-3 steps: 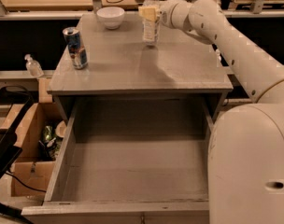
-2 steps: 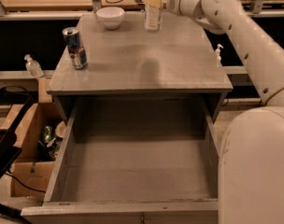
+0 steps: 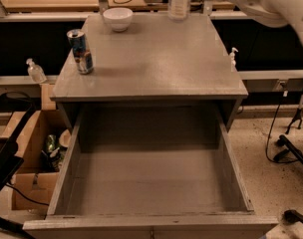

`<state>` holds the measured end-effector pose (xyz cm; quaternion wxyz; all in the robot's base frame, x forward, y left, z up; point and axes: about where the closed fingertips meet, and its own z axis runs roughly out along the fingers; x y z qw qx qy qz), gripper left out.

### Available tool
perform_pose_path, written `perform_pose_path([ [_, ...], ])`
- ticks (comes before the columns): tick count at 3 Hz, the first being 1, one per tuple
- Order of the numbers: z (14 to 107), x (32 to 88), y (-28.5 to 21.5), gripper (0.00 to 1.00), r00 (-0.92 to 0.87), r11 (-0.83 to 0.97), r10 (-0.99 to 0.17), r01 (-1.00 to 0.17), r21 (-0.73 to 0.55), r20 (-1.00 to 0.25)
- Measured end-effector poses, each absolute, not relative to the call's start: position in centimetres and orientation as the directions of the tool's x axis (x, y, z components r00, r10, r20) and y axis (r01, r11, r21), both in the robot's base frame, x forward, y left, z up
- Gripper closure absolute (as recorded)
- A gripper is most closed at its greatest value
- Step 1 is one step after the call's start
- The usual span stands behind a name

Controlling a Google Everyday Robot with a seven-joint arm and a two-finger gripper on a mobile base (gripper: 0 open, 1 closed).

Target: Place blue plastic bottle into top drawer

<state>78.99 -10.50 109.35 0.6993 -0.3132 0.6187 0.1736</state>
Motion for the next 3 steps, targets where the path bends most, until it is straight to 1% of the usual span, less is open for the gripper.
perform_pose_path([
  [1,108.3,71.3,-12.8,1.00,0.190,0.694,-0.259,-0.645,-0.319,-0.947],
  [2,102.4,64.9,-18.5,1.00,0.073,0.678,-0.360,-0.664,-0.315,-0.930],
  [3,95.7,60.7,-23.6,1.00,-0.058,0.687,-0.362,-0.691,-0.224,-0.930],
])
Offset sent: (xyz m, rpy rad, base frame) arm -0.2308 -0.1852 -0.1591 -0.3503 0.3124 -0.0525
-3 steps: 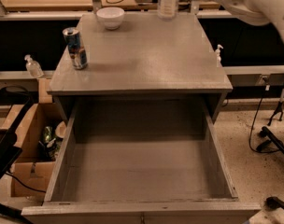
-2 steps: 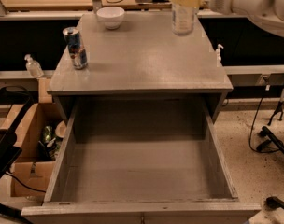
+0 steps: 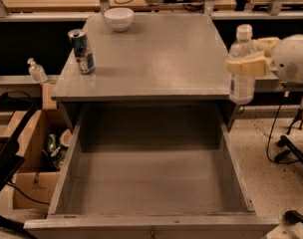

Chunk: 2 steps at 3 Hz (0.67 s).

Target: Place blue plastic bottle into top drawer

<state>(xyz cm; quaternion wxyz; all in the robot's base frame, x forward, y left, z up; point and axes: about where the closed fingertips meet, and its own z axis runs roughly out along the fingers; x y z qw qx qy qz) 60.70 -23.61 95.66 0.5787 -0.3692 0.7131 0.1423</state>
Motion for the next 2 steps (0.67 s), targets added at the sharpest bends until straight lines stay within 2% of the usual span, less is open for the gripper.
perform_pose_path([
  [1,89.41,57.64,-26.20,1.00,-0.135,0.671,-0.290,-0.734,-0.102,-0.947],
  [2,89.39,57.65,-26.19,1.00,-0.135,0.671,-0.290,-0.734,-0.101,-0.947],
])
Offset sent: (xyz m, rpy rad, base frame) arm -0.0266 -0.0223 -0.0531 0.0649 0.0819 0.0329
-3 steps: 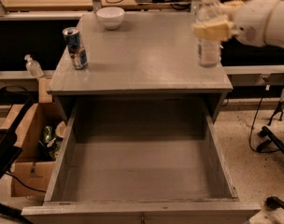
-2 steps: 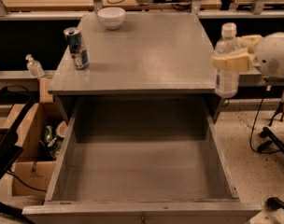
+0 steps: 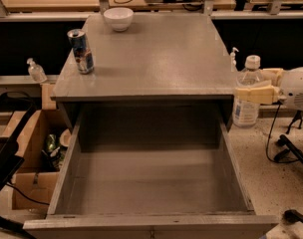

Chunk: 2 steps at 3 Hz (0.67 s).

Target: Place blue plastic bottle into top drawer

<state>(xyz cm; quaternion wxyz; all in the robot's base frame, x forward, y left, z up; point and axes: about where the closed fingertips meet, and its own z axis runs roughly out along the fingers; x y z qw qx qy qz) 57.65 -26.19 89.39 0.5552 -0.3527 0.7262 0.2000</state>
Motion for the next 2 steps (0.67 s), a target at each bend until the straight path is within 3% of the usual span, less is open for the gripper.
perform_pose_path([
  [2,84.0,57.2,-20.3,1.00,-0.139,0.600,-0.220,-0.800,-0.021,-0.966],
])
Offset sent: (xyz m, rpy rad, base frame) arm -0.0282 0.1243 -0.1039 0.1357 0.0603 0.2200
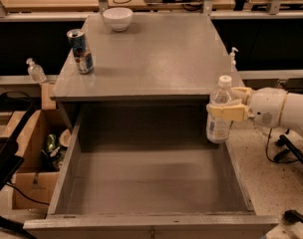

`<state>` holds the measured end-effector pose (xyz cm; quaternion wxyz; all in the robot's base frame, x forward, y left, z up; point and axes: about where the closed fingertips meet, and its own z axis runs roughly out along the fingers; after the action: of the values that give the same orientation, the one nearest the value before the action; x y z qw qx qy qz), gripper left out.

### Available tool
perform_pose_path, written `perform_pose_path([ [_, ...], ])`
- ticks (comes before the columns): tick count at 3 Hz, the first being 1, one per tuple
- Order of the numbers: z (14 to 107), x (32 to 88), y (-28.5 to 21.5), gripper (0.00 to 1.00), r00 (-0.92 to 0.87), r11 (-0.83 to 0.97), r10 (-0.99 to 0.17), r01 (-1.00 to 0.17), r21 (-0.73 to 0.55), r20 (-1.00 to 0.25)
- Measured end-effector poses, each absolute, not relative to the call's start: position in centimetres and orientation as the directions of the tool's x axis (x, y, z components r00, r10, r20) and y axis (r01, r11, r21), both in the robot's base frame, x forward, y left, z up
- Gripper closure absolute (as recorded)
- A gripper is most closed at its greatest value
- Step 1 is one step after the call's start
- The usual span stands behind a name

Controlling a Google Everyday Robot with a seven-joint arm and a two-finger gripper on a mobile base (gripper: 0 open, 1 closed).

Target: Place blue plastic bottle into top drawer

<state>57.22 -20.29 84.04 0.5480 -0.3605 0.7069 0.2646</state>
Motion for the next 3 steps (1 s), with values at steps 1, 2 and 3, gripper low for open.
perform_pose_path([
  [1,81.1,55.1,-15.5,1.00,-0.103,0.519,-0.204,-0.855,-0.018,-0.974],
  [2,78.3,53.1,-10.4,1.00,-0.047,0.433,-0.201,-0.900,-0.046,-0.979],
  [3,76.0,52.3,-6.2,1.00,-0.006,0.385,-0.216,-0.920,-0.079,-0.976],
])
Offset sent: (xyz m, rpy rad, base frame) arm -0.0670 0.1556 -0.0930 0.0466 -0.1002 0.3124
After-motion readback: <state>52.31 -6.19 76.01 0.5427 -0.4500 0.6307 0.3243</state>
